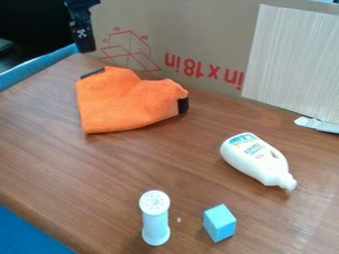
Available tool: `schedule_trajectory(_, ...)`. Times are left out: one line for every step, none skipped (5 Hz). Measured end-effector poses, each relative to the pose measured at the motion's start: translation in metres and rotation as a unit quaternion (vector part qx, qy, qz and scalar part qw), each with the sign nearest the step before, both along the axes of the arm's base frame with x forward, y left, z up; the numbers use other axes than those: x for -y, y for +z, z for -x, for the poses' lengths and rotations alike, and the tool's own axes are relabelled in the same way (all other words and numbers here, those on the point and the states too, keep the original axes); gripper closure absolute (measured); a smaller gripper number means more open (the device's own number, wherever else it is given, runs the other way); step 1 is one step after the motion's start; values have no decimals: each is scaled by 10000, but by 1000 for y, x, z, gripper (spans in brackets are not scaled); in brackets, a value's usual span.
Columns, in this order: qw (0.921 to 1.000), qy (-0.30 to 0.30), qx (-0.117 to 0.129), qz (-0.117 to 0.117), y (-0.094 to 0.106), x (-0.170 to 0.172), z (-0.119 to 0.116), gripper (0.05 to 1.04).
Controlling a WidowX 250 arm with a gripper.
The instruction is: Move the cloth from the top left to the centre of the table
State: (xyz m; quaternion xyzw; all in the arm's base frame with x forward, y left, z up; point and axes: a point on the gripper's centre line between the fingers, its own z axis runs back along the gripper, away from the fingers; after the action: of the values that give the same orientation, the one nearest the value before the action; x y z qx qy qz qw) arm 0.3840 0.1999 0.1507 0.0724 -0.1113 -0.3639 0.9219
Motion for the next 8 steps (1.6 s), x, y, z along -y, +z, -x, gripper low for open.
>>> schedule_trajectory(9994, 178, 212, -224, -2, -8, -6, 83)
schedule_trajectory(9983, 402, 282, -311, -11, -14, -11, 83)
schedule_trajectory(9976, 572, 154, -347, -26, -17, -13, 83)
schedule_trajectory(9976, 630, 58, -277, -35, -15, -19, 83)
schedule_trajectory(9987, 496, -15, -148, -39, -3, -20, 83)
schedule_trajectory(9991, 335, -271, 8, -61, 16, -14, 83)
schedule_trajectory(9989, 210, -401, 109, -69, 29, -12, 83)
schedule_trajectory(9989, 127, -445, 99, -73, 37, -4, 83)
